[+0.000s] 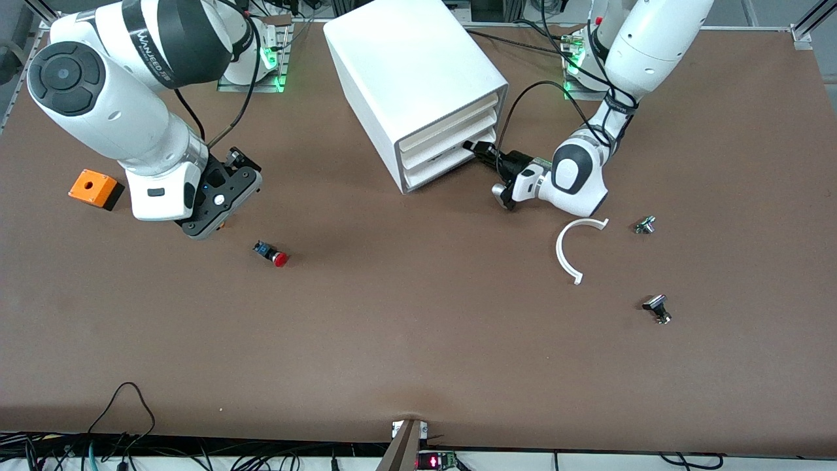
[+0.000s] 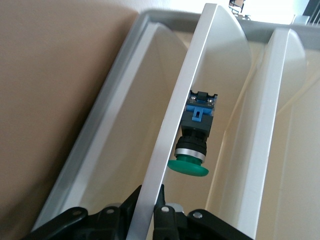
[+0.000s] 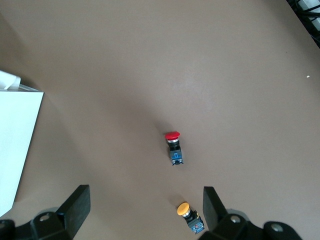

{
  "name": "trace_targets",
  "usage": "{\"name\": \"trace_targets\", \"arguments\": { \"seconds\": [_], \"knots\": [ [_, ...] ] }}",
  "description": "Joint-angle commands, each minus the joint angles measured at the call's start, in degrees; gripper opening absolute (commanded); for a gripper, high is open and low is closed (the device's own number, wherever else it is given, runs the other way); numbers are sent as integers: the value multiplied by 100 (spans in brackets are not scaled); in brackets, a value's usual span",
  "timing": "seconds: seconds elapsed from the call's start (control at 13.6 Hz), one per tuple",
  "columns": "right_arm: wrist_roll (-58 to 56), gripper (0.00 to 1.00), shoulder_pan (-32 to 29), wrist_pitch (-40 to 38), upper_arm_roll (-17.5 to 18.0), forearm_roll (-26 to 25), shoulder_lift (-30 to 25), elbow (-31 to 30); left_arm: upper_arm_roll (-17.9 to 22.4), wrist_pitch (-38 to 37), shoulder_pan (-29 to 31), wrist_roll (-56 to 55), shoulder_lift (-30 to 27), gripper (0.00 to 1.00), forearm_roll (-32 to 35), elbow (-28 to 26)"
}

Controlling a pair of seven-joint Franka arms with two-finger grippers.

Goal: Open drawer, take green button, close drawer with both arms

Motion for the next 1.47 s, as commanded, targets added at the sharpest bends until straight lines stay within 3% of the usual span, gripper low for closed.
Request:
{"name": "trace_targets", "arguments": {
  "seconds": [0.0,0.22,0.37,0.66,0.74,0.81,0.88,1.03,1.11,1.4],
  "knots": [
    [-70,100,43,1,-19,-48,68,120,320,242,20,-343,-105,4,99,219],
    [-559,100,52,316,296,-92,261,348,584,330,38,-573,-96,6,396,526],
    [-868,100,52,703,394,-31,358,532,664,644,73,-774,-96,13,573,720],
    [-2578,100,87,863,1007,-56,1033,1357,664,1077,82,-881,-78,22,758,862],
    [-2801,100,87,846,1149,-48,1209,1586,673,1077,82,-890,-87,43,758,862],
    [-2838,100,87,819,1333,-57,1307,1692,681,1077,90,-899,-122,75,758,862],
    [-2847,100,114,837,1517,-83,1325,1694,708,1077,169,-855,-209,100,767,862],
    [-2865,100,315,872,1624,-40,1465,1711,743,1077,274,-951,-525,100,958,862],
    [-2874,100,420,933,1746,-39,1570,1728,743,1086,345,-1265,-761,100,1369,870],
    [-3241,100,903,1170,2029,-65,2080,2017,690,1069,670,-3197,-1886,100,3969,1196]
  ]
}}
